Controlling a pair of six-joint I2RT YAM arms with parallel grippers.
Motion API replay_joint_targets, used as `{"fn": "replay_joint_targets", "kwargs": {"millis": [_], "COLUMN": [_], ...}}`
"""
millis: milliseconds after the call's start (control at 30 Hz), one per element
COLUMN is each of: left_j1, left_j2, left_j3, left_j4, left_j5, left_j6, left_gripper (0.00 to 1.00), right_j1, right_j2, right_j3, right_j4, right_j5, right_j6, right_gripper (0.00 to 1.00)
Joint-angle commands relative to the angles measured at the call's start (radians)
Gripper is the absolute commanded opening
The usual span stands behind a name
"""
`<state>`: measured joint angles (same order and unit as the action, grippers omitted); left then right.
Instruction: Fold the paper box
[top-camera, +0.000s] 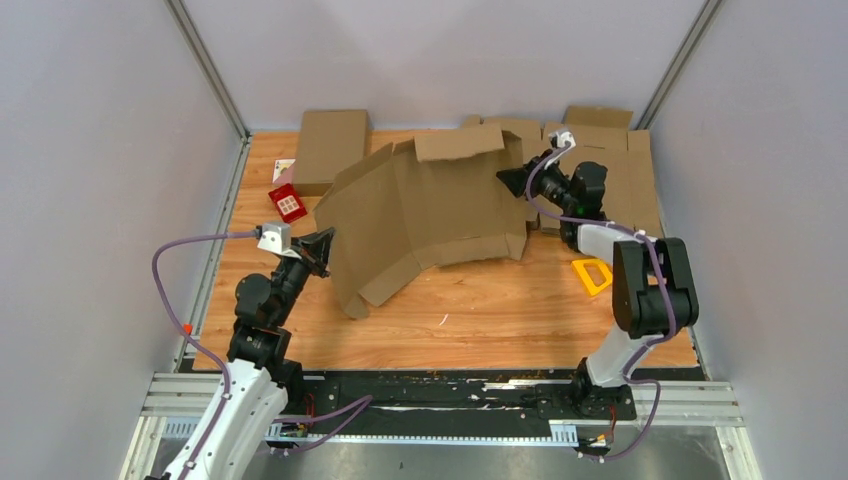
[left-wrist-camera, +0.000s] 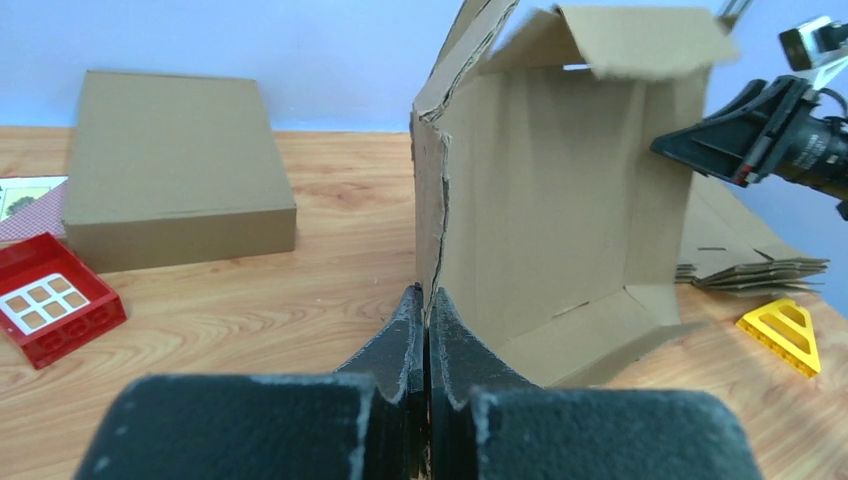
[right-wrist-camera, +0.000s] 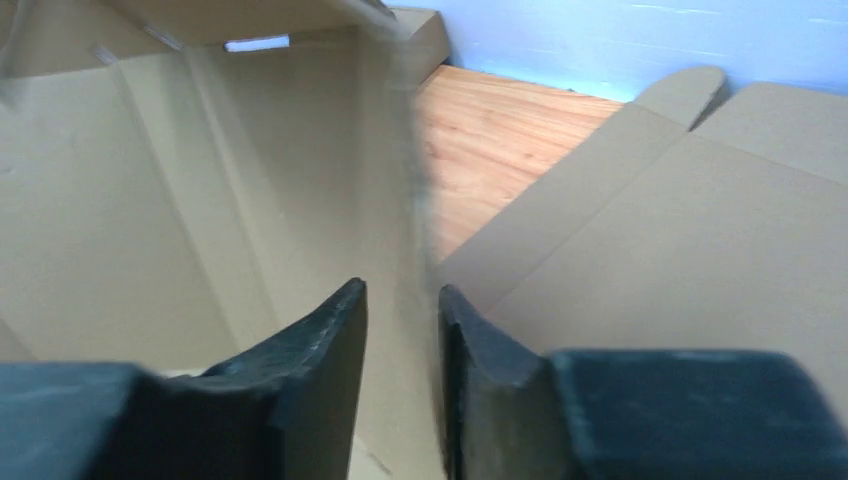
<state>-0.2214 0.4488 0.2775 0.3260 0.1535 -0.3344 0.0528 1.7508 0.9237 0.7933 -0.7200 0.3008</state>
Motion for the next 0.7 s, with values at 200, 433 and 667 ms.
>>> {"fn": "replay_joint_targets", "kwargs": {"millis": [200,433,667], "left_j1": [-0.004,-0.004,-0.004], "left_j2": [-0.039,-0.015,0.001], "left_j3": [0.002,-0.012,-0.025], "left_j4": [0.042,0.066,0.099], "left_j5": [-0.004,-0.014,0.011], "left_j6": [0.008,-0.020,-0.023], "left_gripper": [0.00,0.00,0.00], "right_j1": [0.146,0.333,0.352], "right_j2": [-0.402,-0.611,-0.672], "right_j3": [-0.259,-0.429,-0.580], "right_j4": [-0.101,-0.214,-0.161], "right_j5": [0.299,0.538,0.609], "right_j6": [-0.093,-0.161,-0.100], "right_gripper": [0.00,0.11,0.35]}}
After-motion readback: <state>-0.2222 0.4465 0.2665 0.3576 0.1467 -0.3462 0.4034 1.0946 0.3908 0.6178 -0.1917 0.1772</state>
